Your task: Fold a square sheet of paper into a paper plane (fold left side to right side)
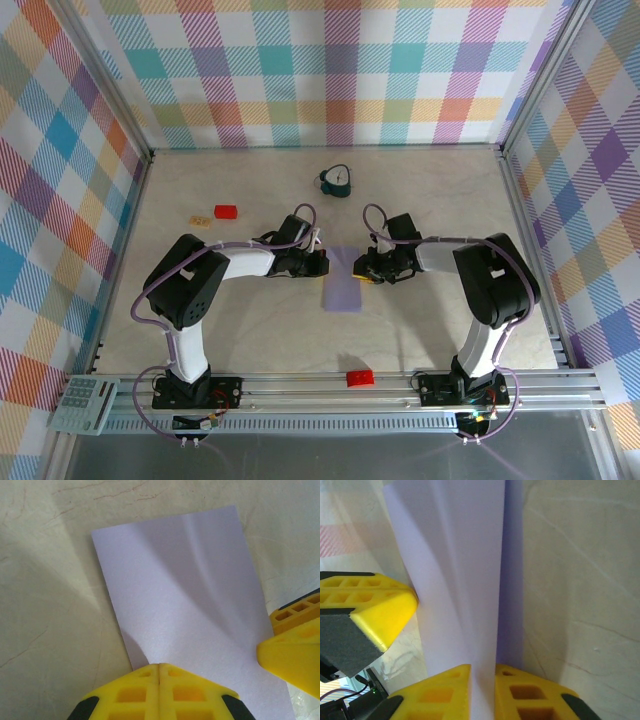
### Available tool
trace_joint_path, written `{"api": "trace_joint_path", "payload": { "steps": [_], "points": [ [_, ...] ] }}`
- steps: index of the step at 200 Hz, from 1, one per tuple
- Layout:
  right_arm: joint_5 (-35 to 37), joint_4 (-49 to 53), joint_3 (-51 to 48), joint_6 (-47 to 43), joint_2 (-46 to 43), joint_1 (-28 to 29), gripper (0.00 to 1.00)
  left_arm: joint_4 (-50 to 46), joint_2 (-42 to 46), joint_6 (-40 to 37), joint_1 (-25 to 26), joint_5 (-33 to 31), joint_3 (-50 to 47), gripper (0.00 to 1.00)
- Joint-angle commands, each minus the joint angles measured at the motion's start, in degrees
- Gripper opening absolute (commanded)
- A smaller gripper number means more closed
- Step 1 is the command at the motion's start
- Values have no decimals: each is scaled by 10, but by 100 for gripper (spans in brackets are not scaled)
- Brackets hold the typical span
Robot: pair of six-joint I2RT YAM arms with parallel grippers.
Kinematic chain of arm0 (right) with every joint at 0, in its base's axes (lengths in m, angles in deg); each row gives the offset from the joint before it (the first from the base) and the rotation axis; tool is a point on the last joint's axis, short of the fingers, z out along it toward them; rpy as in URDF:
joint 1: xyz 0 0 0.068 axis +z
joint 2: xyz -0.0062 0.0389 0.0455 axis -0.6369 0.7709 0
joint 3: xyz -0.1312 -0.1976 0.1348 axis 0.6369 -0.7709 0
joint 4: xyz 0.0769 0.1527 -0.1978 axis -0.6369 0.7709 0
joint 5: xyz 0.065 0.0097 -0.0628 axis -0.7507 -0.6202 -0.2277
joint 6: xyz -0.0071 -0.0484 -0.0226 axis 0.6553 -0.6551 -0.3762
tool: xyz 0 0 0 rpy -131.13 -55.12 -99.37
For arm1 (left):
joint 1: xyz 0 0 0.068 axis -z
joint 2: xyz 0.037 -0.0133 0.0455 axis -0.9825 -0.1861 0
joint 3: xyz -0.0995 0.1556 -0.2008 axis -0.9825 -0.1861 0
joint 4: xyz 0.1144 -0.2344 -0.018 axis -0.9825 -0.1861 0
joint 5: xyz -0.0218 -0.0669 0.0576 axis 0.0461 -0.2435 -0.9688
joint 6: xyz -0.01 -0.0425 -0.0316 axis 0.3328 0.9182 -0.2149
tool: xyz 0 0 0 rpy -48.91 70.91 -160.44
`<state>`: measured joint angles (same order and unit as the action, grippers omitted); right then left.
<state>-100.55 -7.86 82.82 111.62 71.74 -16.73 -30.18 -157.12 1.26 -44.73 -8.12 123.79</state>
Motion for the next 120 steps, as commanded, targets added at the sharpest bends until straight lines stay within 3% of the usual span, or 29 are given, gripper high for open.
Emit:
{"api": "trace_joint_path", "payload": {
  "steps": [1, 46, 91, 120],
  "points": [
    [-13, 6, 7, -11, 5, -4, 13, -45, -1, 4, 10, -11, -16, 0],
    [-21, 25, 7, -12, -5, -6, 1, -67, 33, -7, 8, -28, -10, 0],
    [-33, 38, 17, 11, -16, -7, 0, -77, 142, -57, 13, -50, -38, 21],
    [-42, 37, 32, 30, -16, -7, 0, -85, 194, -114, 57, -76, -64, 34]
  ]
}}
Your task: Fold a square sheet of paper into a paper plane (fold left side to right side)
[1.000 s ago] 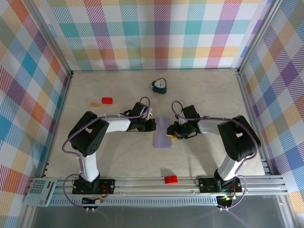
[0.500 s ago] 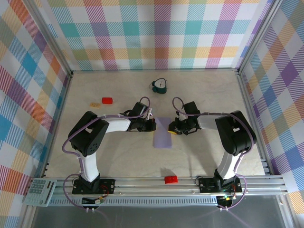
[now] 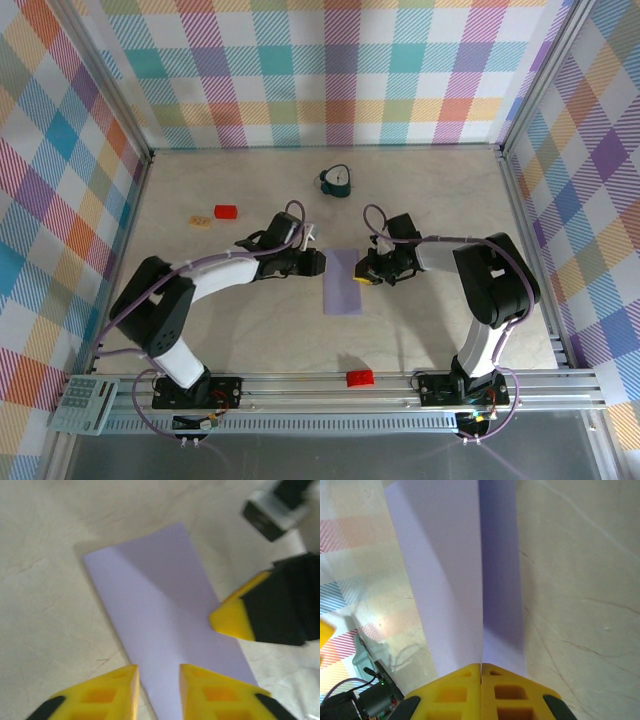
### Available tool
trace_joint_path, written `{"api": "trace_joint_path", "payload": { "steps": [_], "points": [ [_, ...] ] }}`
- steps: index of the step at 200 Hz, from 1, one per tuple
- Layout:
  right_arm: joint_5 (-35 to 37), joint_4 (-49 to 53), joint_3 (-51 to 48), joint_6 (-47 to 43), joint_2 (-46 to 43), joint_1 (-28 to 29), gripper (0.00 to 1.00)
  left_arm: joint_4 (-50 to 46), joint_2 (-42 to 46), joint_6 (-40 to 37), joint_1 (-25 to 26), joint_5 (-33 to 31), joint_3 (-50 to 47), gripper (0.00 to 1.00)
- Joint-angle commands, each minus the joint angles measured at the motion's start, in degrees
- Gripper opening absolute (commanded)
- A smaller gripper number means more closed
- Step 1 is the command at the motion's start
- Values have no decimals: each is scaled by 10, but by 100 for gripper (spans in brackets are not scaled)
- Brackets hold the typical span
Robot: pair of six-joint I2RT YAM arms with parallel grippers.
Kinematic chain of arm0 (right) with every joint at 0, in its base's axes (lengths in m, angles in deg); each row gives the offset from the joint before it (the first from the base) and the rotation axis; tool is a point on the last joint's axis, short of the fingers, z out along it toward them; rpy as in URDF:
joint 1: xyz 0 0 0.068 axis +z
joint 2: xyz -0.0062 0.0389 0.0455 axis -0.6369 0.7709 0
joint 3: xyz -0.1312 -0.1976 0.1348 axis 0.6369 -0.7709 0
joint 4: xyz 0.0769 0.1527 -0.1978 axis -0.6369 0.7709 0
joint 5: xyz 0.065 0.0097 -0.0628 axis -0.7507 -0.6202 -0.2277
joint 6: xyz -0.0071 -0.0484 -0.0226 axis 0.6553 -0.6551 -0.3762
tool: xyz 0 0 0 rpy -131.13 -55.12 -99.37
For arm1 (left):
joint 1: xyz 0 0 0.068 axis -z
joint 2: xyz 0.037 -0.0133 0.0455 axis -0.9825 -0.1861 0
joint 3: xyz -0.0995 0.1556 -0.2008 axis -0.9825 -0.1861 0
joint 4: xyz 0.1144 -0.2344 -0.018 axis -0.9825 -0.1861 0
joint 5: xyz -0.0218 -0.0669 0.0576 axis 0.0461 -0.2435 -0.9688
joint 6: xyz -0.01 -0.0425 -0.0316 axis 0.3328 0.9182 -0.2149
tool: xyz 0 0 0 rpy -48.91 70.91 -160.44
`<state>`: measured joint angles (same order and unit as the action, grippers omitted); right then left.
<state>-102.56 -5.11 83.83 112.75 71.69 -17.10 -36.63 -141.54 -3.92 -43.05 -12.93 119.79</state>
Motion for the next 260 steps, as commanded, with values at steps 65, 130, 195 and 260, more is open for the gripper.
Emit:
{"api": "trace_joint_path", "payload": {
  "steps": [65, 130, 195, 260],
  "points": [
    [-22, 22, 45, 25, -3, -4, 0, -26, 43, -120, 204, -181, -27, 62],
    [-24, 19, 41, 30, -4, -4, 0, -67, -56, -147, 255, -299, 52, 71],
    [-22, 15, 37, 31, -3, -4, 0, -82, -86, -153, 263, -343, 78, 51],
    [-20, 21, 42, 21, -3, -4, 0, -78, -72, -144, 263, -314, 75, 4]
  ]
}}
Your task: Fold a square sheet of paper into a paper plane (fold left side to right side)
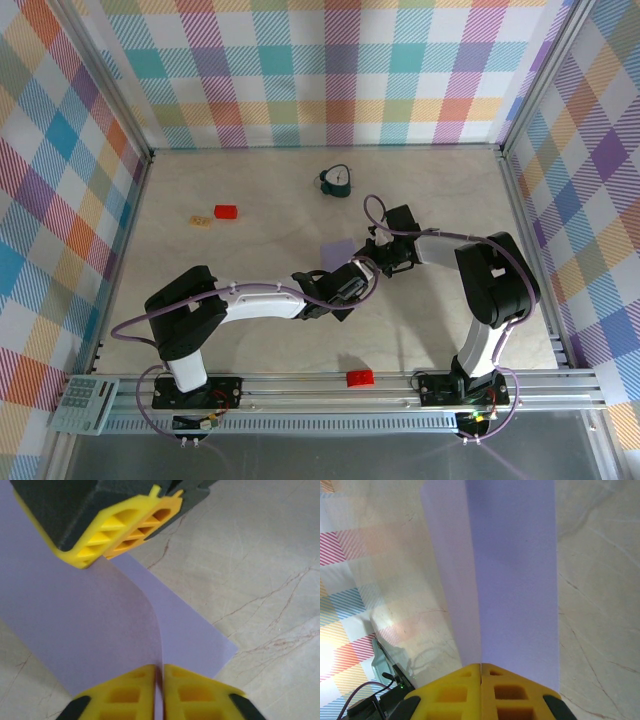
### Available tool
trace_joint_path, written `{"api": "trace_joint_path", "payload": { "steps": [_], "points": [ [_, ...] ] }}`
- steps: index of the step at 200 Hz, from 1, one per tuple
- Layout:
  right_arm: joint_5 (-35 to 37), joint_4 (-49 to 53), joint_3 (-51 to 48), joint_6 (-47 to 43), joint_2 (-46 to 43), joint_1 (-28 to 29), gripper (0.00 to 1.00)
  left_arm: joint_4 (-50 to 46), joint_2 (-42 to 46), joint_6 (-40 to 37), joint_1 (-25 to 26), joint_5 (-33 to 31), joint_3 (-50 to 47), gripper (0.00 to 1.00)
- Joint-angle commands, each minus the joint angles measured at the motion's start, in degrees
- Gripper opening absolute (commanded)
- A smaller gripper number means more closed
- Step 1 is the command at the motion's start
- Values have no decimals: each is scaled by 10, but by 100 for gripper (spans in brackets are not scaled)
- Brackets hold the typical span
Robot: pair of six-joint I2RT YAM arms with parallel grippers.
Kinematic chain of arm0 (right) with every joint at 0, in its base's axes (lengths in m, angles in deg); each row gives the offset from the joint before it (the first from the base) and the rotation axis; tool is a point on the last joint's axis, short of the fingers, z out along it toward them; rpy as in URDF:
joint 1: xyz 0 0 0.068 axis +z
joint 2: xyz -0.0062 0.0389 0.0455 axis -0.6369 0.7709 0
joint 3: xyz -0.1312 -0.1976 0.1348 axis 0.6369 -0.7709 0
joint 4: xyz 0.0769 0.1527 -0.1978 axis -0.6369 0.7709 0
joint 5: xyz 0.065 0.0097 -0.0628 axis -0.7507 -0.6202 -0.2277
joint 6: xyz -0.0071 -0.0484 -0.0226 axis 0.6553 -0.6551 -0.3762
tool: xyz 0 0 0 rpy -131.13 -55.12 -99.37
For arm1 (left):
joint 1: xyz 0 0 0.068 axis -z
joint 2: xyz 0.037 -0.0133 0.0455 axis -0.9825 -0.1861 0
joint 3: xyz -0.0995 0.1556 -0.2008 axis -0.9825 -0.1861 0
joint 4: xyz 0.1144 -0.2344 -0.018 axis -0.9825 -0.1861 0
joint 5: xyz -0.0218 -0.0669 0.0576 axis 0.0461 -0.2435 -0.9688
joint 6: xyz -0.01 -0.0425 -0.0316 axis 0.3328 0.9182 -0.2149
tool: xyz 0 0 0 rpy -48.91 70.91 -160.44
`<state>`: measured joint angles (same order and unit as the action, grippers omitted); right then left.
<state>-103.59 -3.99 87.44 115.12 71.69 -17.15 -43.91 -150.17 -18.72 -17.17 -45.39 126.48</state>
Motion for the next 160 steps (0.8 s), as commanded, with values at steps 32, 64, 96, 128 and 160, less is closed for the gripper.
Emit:
{"api": "trace_joint_path", "payload": {
  "steps": [32, 64, 96, 128, 160],
  "points": [
    [-10, 6, 12, -12, -26, -4, 9, 2, 26, 19, -5, 38, 0, 0],
    [11, 8, 4, -25, -82, -15, 22, 18, 45, 43, -33, 108, -19, 0],
    [20, 21, -38, -43, -144, -46, 26, 44, 61, 77, -74, 204, -41, 0],
    [30, 50, -85, -82, -191, -51, 26, 69, 62, 106, -115, 288, -60, 0],
    [8, 10, -152, -70, -212, -48, 20, 100, 62, 134, -145, 336, -84, 0]
  ]
}}
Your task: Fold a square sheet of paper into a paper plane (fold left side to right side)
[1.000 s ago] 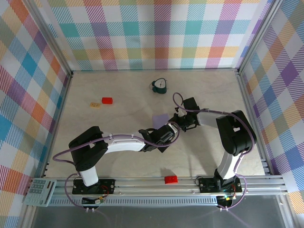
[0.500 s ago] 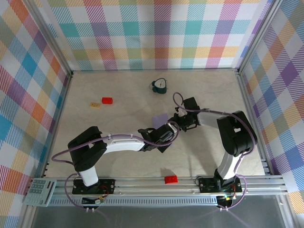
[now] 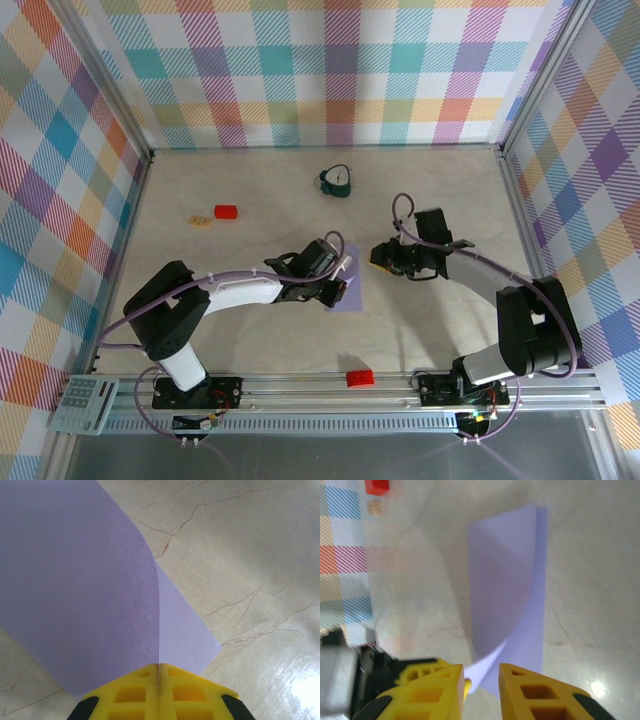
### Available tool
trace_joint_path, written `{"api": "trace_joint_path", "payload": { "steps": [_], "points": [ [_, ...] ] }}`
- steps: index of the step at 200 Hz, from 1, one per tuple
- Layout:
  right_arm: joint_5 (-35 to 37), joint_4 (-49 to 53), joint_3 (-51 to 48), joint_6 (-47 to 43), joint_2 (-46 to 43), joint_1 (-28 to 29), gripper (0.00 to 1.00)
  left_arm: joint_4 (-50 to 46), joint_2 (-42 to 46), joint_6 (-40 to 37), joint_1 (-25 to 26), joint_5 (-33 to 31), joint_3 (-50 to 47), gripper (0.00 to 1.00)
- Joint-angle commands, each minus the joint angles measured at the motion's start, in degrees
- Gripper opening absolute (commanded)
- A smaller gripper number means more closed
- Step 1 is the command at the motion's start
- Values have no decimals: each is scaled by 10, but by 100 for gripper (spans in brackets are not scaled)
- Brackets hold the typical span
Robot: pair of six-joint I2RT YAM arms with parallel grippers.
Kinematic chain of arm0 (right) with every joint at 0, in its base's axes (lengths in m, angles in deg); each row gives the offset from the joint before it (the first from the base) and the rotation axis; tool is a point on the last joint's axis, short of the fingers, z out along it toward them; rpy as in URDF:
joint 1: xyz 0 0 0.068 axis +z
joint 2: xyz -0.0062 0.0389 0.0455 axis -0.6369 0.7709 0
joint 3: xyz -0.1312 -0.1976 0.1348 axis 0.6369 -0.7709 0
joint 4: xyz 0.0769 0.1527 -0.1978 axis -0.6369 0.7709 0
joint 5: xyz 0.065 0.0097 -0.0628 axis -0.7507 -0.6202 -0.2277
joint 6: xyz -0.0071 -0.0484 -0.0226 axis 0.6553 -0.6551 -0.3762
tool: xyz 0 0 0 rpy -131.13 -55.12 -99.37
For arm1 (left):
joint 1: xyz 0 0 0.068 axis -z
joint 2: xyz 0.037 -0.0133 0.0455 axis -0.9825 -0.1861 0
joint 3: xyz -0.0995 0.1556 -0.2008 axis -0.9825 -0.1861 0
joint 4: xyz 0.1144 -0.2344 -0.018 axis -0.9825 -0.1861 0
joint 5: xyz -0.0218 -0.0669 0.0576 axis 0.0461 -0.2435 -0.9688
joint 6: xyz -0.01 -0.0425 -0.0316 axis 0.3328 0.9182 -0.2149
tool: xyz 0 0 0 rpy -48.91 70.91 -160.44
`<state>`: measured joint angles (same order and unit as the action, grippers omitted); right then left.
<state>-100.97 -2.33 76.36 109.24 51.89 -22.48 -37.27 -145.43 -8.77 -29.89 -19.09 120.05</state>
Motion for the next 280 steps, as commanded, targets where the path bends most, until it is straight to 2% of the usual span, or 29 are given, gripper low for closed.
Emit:
{"api": "trace_joint_path", "payload": {
  "steps": [1, 19, 53, 86, 120, 215, 280],
  "points": [
    [-19, -8, -43, -11, -14, 6, 20, 35, 14, 36, -19, 74, -20, 0],
    [-23, -32, -66, -2, -9, 21, 12, 48, 13, 46, -29, 94, -29, 0],
    [1, -62, -82, 18, 14, 73, 0, 43, 14, 51, -34, 88, -29, 0],
    [19, -107, -91, 46, 44, 111, 0, 37, 7, 61, -37, 87, -24, 0],
    [35, -108, -86, 49, 65, 133, 0, 42, -2, 67, -36, 92, -20, 0],
    [75, -48, -81, 19, 101, 138, 0, 32, -6, 64, -43, 89, -25, 0],
    [91, -1, -54, -14, 104, 139, 0, 31, -18, 53, -67, 130, -22, 0]
  ]
}}
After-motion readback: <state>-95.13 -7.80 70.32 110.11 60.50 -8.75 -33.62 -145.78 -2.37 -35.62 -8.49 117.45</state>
